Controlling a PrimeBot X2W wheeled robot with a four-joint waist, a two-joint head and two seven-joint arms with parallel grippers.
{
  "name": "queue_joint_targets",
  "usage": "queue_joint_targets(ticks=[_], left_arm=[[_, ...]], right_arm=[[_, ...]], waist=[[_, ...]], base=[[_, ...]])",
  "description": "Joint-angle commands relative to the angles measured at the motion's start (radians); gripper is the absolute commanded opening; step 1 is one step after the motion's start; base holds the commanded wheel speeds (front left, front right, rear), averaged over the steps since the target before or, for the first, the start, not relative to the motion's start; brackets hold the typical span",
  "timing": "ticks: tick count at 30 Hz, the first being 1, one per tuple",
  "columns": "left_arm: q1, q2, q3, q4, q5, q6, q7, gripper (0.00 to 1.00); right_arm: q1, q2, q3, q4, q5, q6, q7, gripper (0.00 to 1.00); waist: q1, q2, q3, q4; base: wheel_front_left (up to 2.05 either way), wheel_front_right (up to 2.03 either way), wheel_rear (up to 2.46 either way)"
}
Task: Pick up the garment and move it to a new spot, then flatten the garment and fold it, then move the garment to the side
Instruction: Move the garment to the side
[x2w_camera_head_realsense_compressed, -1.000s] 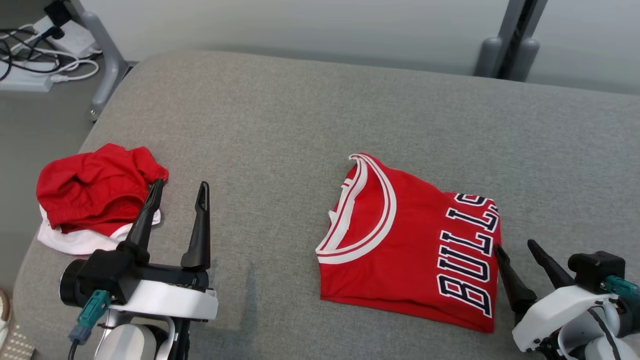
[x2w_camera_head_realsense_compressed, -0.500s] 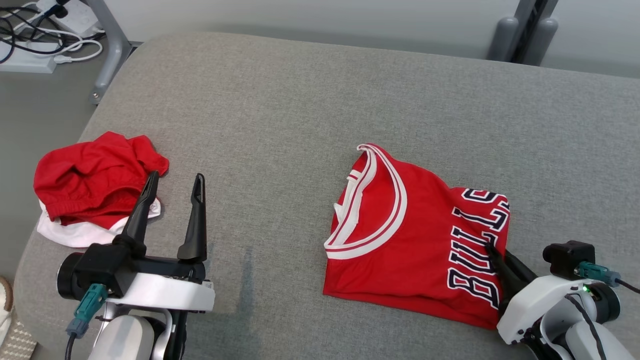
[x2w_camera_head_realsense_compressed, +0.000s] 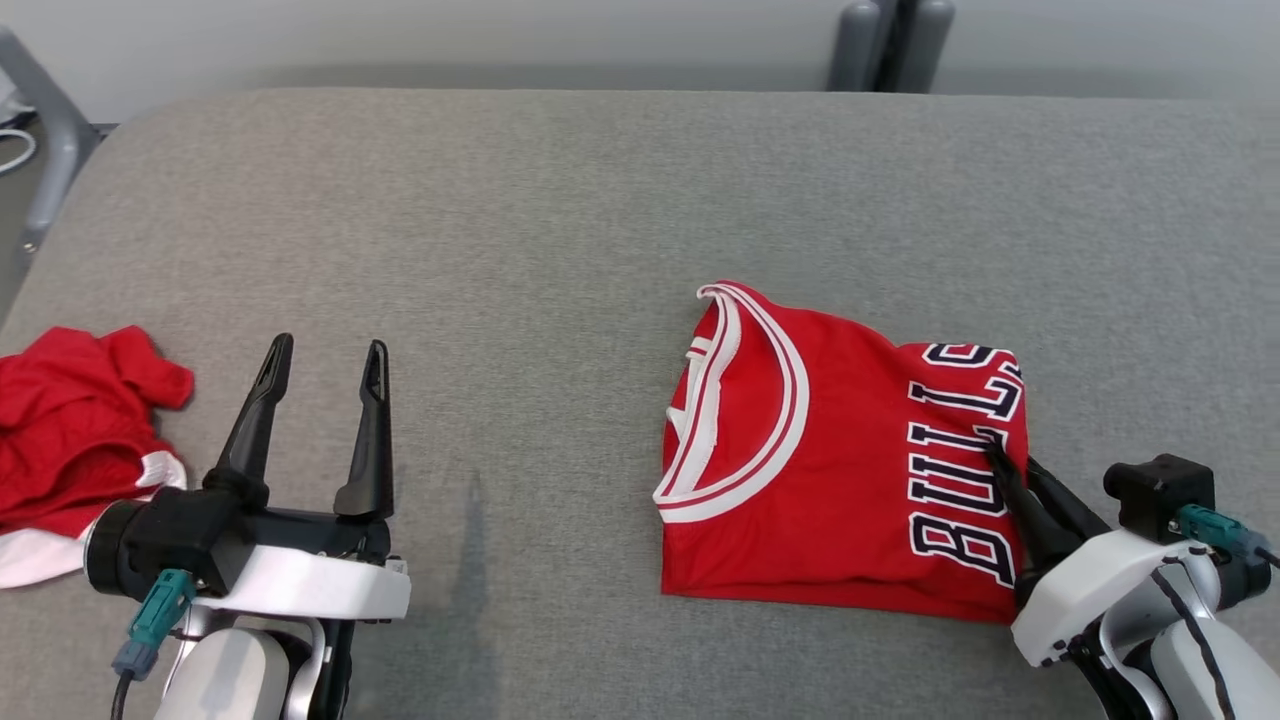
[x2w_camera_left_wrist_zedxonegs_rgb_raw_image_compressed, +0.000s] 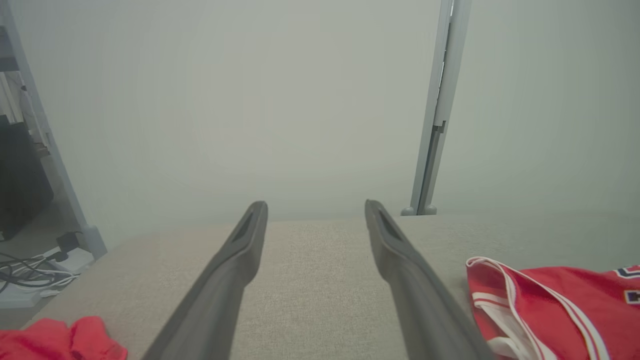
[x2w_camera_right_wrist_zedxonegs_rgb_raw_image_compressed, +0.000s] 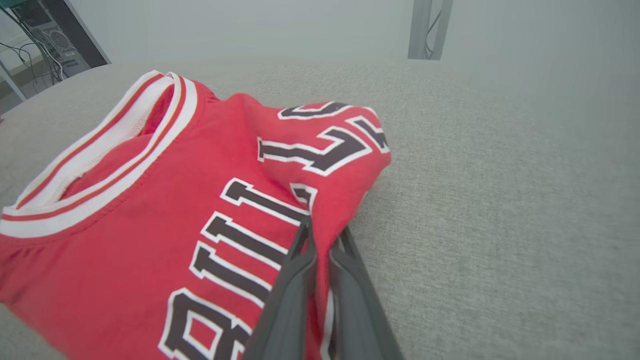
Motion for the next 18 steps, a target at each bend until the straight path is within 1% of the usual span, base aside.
queue_joint_targets(ticks=[1, 2, 3, 4, 10, 14, 18], left_arm=[[-0.011, 0.006, 0.001, -0.005, 0.004, -0.001, -0.004, 1.0], [-0.024, 0.011, -0.001, -0.01, 0.005, -0.006, -0.003, 1.0], [-0.024, 0.011, -0.001, -0.01, 0.005, -0.006, -0.003, 1.0], [-0.029, 0.014, -0.001, -0.013, 0.007, -0.006, 0.0, 1.0], [-0.058, 0.036, -0.002, -0.08, 0.025, 0.002, 0.02, 1.0], [-0.083, 0.052, -0.012, -0.131, 0.043, 0.004, 0.039, 1.0], [-0.104, 0.07, -0.019, -0.178, 0.061, 0.005, 0.065, 1.0]], right_arm=[[-0.012, -0.008, -0.004, -0.008, -0.011, -0.001, 0.002, 0.0], [-0.028, -0.013, 0.005, -0.021, -0.021, -0.001, 0.005, 0.0], [-0.028, -0.013, 0.005, -0.021, -0.021, -0.001, 0.005, 0.0], [-0.038, -0.016, 0.012, -0.028, -0.027, -0.001, 0.004, 0.0], [-0.136, -0.05, 0.072, -0.047, -0.044, -0.001, -0.004, 0.0], [-0.207, -0.107, 0.091, -0.026, -0.049, -0.001, -0.018, 0.0], [-0.277, -0.187, 0.101, 0.002, -0.057, -0.001, -0.045, 0.0]], waist=[[0.0, 0.0, 0.021, -0.045], [0.0, 0.0, 0.034, -0.074], [0.0, 0.0, 0.034, -0.074], [0.0, 0.0, 0.042, -0.088], [0.0, 0.0, 0.119, -0.197], [0.0, 0.0, 0.167, -0.261], [0.0, 0.0, 0.213, -0.321]], base=[[0.0, 0.0, 0.0], [0.0, 0.0, 0.0], [0.0, 0.0, 0.0], [0.0, 0.0, 0.0], [0.0, 0.0, 0.0], [0.0, 0.0, 0.0], [0.0, 0.0, 0.0]])
